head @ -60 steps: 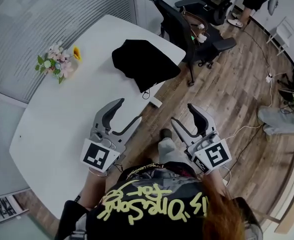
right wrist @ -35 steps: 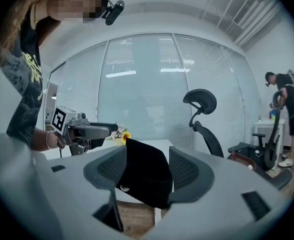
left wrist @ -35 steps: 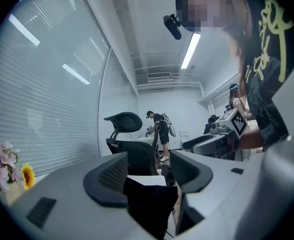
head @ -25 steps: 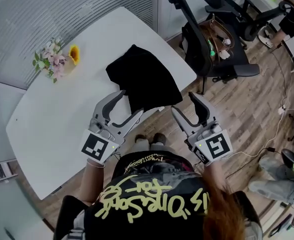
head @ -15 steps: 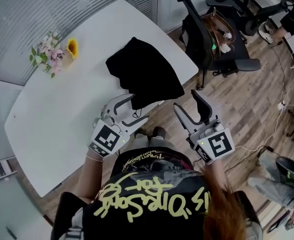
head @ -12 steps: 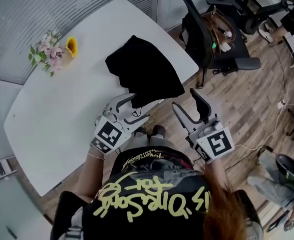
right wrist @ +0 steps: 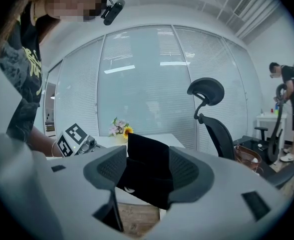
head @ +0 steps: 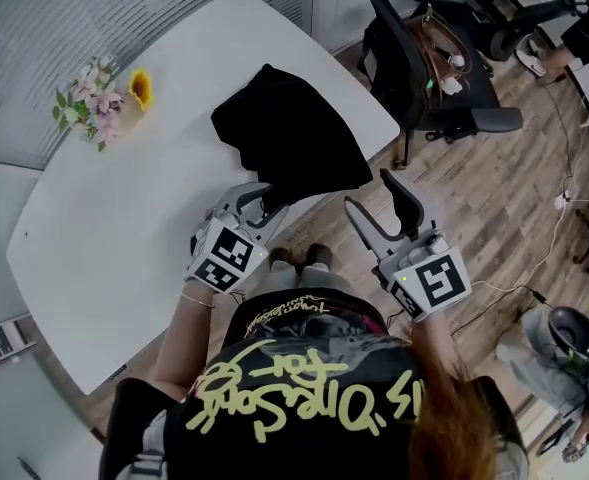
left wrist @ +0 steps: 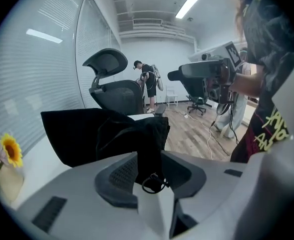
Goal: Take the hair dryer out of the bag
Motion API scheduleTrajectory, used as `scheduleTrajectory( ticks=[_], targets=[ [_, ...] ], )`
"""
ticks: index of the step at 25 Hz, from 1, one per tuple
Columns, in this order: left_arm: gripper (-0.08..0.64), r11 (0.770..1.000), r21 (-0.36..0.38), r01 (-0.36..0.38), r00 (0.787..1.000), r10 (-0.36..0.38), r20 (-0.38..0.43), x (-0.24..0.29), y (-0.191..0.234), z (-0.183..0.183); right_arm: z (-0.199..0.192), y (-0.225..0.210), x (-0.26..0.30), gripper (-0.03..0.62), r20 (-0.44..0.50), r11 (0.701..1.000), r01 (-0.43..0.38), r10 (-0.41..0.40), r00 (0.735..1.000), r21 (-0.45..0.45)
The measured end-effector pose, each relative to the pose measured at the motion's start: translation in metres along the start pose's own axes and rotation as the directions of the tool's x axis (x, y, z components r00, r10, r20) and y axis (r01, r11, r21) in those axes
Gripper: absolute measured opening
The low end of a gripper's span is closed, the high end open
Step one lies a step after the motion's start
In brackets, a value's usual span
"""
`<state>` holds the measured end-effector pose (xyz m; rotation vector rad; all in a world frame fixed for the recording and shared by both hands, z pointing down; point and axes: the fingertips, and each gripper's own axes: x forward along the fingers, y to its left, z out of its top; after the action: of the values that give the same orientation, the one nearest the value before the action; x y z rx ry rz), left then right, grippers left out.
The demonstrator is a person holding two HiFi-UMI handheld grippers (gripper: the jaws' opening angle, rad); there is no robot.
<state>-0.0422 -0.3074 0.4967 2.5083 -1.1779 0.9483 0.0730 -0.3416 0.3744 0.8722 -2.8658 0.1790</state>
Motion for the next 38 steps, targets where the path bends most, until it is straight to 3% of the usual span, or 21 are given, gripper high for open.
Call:
scheduleTrajectory(
  ticks=[6,10,13,23,26,33,38],
  targets=[
    [0.044,0.999,0.043,-0.021,1.000,0.021,0.000,-0.001,0.006,0.000,-0.006,0.006,0.001,0.252,-0.020,1.000,0.012,-0.012,1.000,0.001],
    [0.008,0.999,-0.040,0.011,0.999,-0.009,0.048,-0.002,0.008,0.004,-0.011,0.013,0.005,0.252,-0.036,1.000,0.008,-0.008,0.999,0.009],
    [0.003,0.994,-0.108,0.033,0.994,-0.021,0.112,-0.009,0.015,0.014,-0.026,0.022,0.011,0.252,-0.097,0.999,-0.016,0.019,0.995,0.034],
    [0.002,0.968,-0.249,0.014,0.961,0.056,0.271,-0.024,0.042,0.040,-0.088,0.044,0.044,0.250,-0.248,0.994,-0.107,0.107,0.963,0.013],
    [0.002,0.945,-0.327,0.010,0.950,0.094,0.299,-0.025,0.055,0.040,-0.098,0.046,0.065,0.250,-0.262,0.994,-0.092,0.104,0.959,0.059],
    [0.002,0.914,-0.404,0.037,0.940,0.105,0.325,-0.022,0.069,0.033,-0.101,0.040,0.108,0.250,-0.283,0.989,-0.028,0.069,0.957,0.147],
    [0.002,0.917,-0.396,0.050,0.939,0.092,0.332,-0.024,0.072,0.031,-0.098,0.036,0.122,0.252,-0.304,0.983,0.029,0.028,0.952,0.180]
  ],
)
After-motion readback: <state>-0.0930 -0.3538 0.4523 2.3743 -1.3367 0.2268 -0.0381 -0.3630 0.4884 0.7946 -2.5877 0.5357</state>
